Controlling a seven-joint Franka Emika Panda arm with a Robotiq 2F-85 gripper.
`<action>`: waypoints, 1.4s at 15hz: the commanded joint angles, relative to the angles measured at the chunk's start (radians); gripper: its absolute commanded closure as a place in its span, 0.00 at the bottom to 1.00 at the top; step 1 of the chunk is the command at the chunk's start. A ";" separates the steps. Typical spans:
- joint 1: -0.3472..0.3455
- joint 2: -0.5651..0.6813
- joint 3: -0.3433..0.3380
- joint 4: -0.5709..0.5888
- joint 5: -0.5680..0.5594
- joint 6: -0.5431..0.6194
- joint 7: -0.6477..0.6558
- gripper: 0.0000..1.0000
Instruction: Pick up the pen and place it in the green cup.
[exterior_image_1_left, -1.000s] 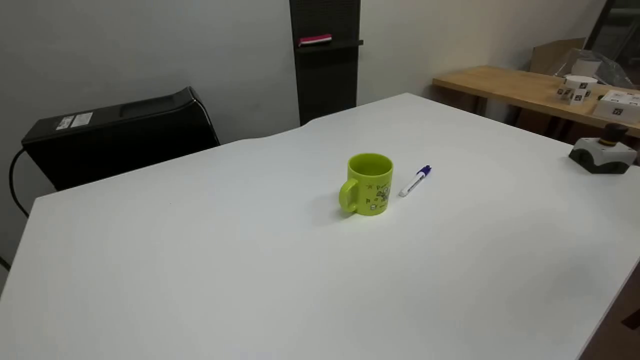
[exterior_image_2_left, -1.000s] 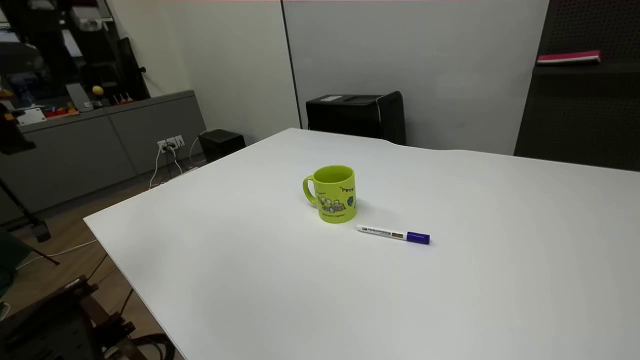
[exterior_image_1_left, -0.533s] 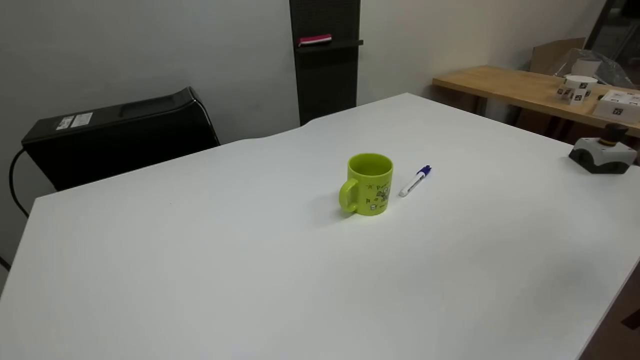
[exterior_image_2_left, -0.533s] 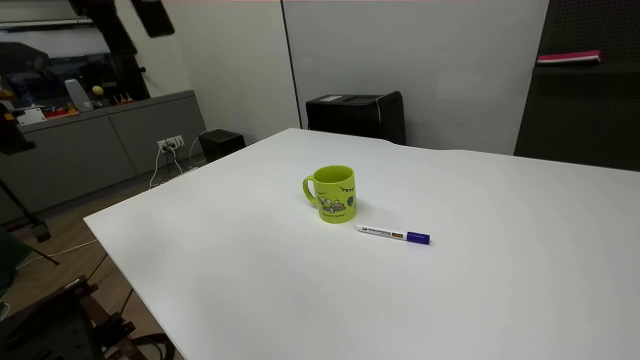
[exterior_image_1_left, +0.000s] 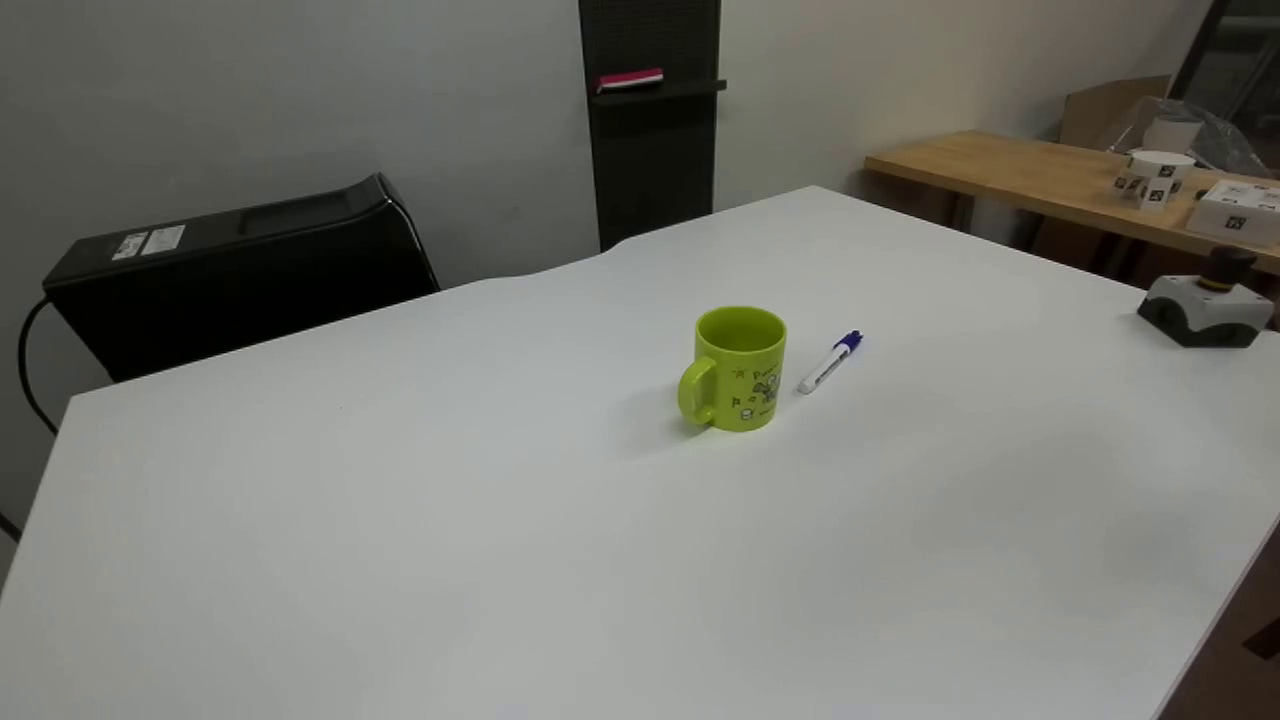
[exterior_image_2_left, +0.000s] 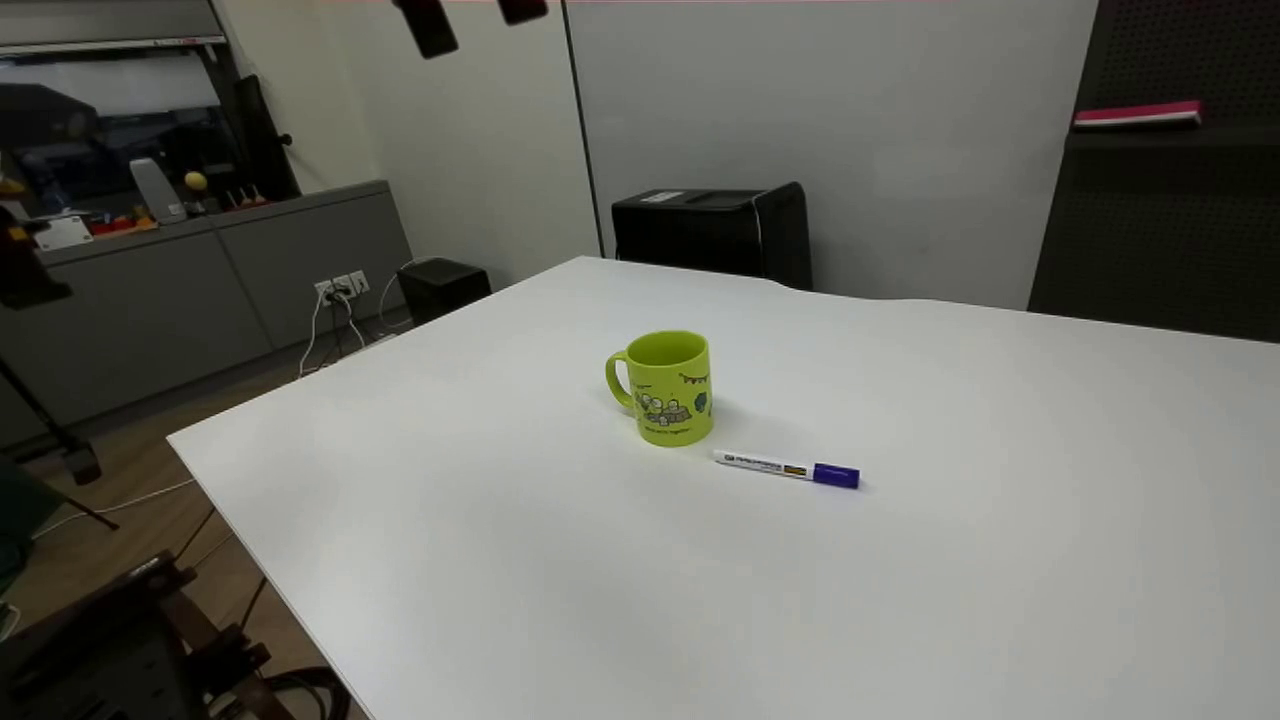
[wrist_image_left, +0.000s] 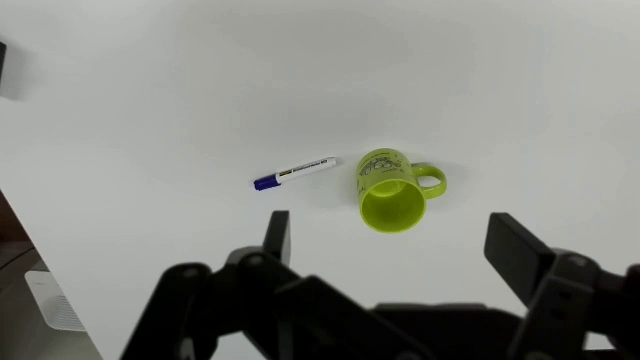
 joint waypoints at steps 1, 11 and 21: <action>-0.018 0.109 -0.010 0.094 -0.013 0.023 0.061 0.00; -0.022 0.292 -0.083 0.153 0.009 0.102 0.025 0.00; -0.022 0.329 -0.104 0.135 0.001 0.118 0.024 0.00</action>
